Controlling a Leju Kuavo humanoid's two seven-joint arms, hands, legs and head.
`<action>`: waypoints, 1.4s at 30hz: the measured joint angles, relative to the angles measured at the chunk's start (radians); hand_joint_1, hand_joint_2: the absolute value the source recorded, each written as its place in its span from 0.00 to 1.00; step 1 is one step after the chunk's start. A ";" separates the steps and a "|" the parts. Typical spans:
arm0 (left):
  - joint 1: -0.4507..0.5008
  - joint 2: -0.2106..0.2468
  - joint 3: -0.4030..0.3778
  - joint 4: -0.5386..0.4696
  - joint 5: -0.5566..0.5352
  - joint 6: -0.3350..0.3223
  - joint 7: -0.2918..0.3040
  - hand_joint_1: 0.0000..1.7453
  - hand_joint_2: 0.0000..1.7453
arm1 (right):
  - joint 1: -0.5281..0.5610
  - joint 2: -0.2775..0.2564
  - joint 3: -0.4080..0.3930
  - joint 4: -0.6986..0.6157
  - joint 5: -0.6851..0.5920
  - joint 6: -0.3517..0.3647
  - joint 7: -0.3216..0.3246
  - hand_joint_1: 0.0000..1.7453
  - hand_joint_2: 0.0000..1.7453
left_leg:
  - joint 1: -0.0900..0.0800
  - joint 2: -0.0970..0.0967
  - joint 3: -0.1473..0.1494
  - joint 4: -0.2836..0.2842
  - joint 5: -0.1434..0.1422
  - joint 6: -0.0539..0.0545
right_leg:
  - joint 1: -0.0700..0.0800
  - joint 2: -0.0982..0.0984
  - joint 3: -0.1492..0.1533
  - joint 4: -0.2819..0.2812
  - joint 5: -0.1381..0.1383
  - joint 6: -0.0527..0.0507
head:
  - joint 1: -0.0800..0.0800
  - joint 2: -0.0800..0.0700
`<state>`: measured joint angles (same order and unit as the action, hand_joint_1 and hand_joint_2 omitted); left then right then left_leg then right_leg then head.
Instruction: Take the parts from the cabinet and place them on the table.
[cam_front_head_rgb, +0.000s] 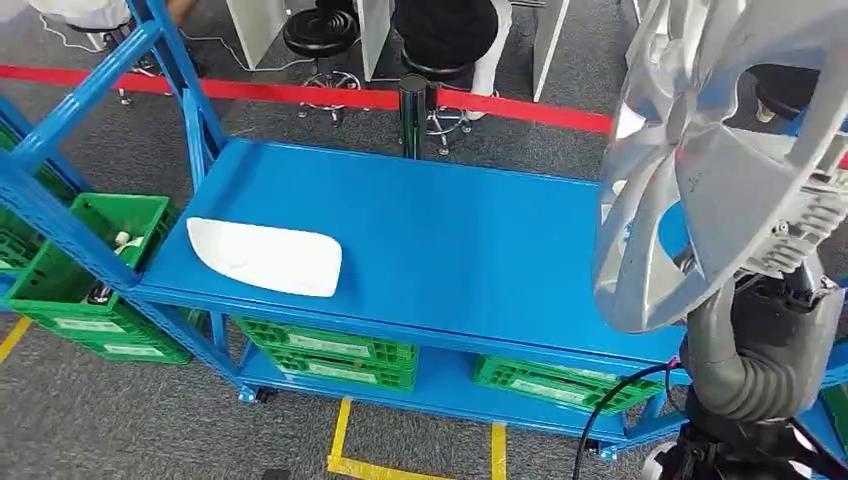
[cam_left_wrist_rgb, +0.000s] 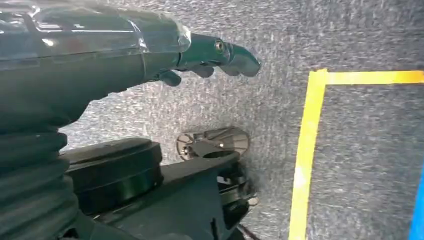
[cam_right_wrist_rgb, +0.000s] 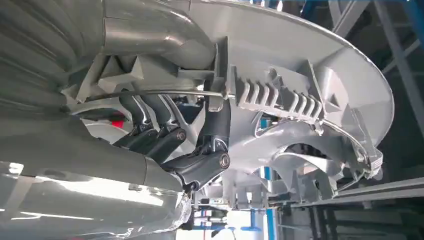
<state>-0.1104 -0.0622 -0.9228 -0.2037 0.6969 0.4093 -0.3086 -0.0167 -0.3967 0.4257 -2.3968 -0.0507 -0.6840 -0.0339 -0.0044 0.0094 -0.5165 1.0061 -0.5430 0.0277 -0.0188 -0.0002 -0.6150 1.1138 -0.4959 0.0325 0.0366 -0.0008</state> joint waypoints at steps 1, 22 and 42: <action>0.001 -0.001 0.000 0.000 -0.009 0.000 0.006 0.00 1.00 | 0.001 0.001 0.000 0.000 0.006 0.000 0.005 1.00 1.00 | 0.000 -0.002 -0.003 0.000 -0.003 -0.005 | 0.001 0.003 0.030 -0.070 0.013 -0.006 | 0.004 0.000; -0.001 0.050 -0.002 0.002 0.010 0.050 0.120 0.00 1.00 | 0.025 0.028 -0.068 0.035 -0.119 0.000 -0.064 1.00 1.00 | 0.007 -0.016 0.033 -0.020 -0.008 -0.012 | 0.000 -0.009 -0.018 -0.097 0.060 0.000 | -0.032 0.000; -0.002 0.061 -0.077 0.000 -0.090 -0.055 0.238 0.00 1.00 | 0.076 0.031 -0.205 0.035 -0.055 0.000 0.051 1.00 1.00 | 0.004 -0.011 -0.166 0.287 -0.131 -0.057 | 0.019 -0.012 0.077 -0.160 0.023 -0.059 | -0.024 0.000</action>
<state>-0.1121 -0.0015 -1.0002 -0.2037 0.6073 0.3548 -0.0710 0.0596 -0.3662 0.2209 -2.3617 -0.1053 -0.6844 0.0175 0.0000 -0.0016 -0.6830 1.2933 -0.6744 -0.0297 0.0006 -0.0123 -0.5375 0.9542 -0.4726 -0.0264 0.0131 -0.0008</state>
